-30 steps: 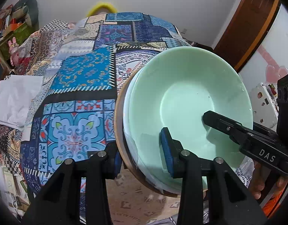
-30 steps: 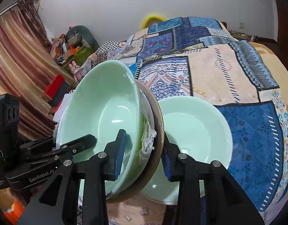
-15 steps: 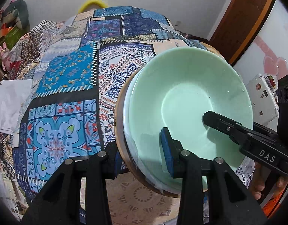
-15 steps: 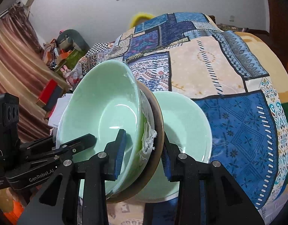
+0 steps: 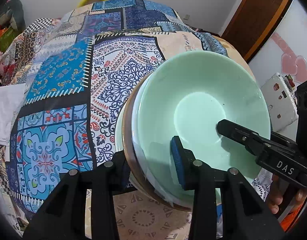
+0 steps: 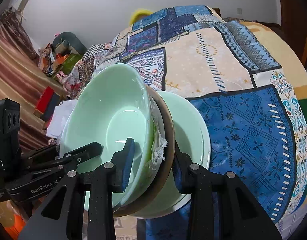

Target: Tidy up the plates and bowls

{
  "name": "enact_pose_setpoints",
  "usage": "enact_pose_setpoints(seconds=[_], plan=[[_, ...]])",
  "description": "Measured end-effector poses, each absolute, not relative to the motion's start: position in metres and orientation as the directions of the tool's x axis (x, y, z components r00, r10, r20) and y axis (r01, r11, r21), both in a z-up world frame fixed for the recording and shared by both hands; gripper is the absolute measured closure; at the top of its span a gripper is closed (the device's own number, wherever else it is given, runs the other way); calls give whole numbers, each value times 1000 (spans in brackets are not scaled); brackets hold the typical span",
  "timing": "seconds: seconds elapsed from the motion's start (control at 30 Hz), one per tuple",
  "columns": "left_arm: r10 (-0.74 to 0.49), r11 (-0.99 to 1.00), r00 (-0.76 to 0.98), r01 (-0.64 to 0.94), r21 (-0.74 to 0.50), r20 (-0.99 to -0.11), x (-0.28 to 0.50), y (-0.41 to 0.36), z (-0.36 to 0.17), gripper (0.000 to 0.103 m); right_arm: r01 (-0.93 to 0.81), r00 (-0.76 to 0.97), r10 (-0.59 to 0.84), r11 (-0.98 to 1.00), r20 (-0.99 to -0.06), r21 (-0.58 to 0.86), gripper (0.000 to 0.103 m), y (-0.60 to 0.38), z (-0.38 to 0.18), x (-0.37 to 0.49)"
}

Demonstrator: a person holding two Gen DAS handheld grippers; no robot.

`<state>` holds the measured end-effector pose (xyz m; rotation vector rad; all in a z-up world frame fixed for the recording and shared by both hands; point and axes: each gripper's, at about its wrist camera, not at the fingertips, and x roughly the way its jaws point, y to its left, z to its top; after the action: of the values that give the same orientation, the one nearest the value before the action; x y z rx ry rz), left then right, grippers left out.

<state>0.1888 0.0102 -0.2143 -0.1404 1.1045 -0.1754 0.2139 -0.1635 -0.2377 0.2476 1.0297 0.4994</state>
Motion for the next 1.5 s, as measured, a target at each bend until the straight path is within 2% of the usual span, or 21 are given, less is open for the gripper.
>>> enact_pose_setpoints(seconds=[0.2,0.43,0.5,0.63,0.77,0.87,1.1,1.23,1.37,1.5], plan=[[-229,973,421,67,-221,-878,194,11,-222,65,-273,417,501,865,-759,420,71,-164,-242,218],[-239,970,416,66,-233,-877,193,14,-224,65,-298,411,513,857,-754,420,66,-162,-241,216],[-205,978,428,66,-196,-880,191,12,-221,63,-297,422,495,867,-760,400,63,-162,-240,215],[-168,986,457,64,-156,-874,181,12,-214,45,-304,453,455,887,-766,347,51,-162,-233,208],[-147,988,480,40,-146,-865,170,19,-205,44,-317,481,453,888,-750,333,50,-166,-218,200],[-149,987,515,24,-160,-844,160,26,-188,44,-327,520,448,891,-727,315,42,-169,-204,192],[-136,989,673,43,-145,-727,120,27,-123,40,-373,608,460,885,-648,278,40,-173,-162,167],[-127,991,750,62,-121,-650,97,22,-90,31,-403,669,461,884,-583,237,40,-175,-134,149],[-129,990,809,74,-118,-574,73,20,-61,27,-426,711,474,878,-519,219,39,-177,-113,130],[-143,987,852,84,-137,-504,53,21,-40,20,-443,751,485,873,-449,203,32,-183,-93,111]])
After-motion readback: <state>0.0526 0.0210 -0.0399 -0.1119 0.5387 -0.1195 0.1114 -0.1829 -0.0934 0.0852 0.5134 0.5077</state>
